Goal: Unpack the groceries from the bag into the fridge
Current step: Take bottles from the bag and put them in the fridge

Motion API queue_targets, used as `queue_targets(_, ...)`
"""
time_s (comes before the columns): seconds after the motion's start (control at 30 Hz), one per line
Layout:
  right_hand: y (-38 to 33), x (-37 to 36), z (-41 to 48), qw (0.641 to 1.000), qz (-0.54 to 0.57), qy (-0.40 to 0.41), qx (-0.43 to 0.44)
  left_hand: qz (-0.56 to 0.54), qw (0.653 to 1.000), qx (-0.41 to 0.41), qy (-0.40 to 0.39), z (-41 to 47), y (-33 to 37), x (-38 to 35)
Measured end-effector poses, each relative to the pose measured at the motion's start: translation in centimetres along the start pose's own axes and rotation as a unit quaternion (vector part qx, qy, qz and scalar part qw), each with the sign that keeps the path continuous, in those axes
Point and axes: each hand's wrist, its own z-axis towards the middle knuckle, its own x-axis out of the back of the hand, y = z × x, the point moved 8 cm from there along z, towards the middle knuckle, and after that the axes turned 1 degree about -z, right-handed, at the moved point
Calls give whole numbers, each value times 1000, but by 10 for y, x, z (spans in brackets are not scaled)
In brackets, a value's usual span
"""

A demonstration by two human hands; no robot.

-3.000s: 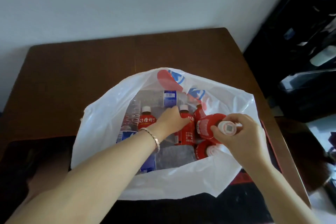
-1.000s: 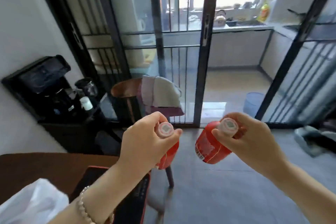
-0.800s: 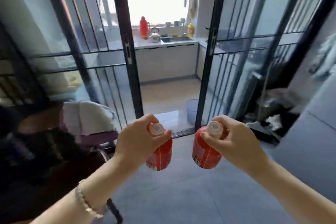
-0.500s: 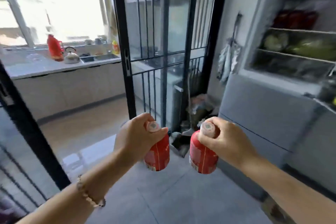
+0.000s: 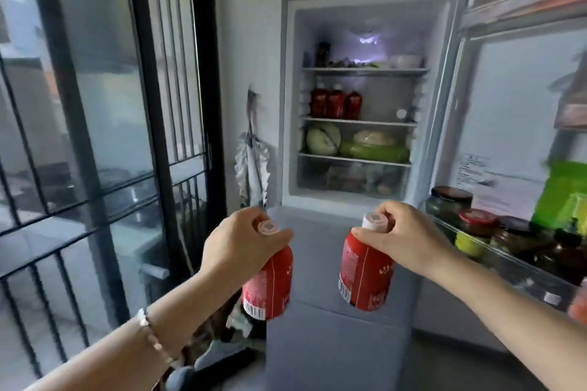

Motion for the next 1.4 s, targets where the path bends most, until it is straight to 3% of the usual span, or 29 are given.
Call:
queue_targets(0.2,9,36,113,995,-32,93,-28,-23,996,-81,-8,142,45,-29)
queue_targets(0.83,95,104,536,941,33,336,32,-107,968,-185,133,504,143,-153)
queue_targets(1.17,130,62,654,947,-28,316,-38,-87,970,-198,115,601,136,-190)
queue_targets(1.27,140,60,677,964,-54,243,-91,-106,970,-199,88,615,133,-200)
queue_targets(1.4,134,44,682,992,32,114,-52,-144,967,-203,58,626,132,-211)
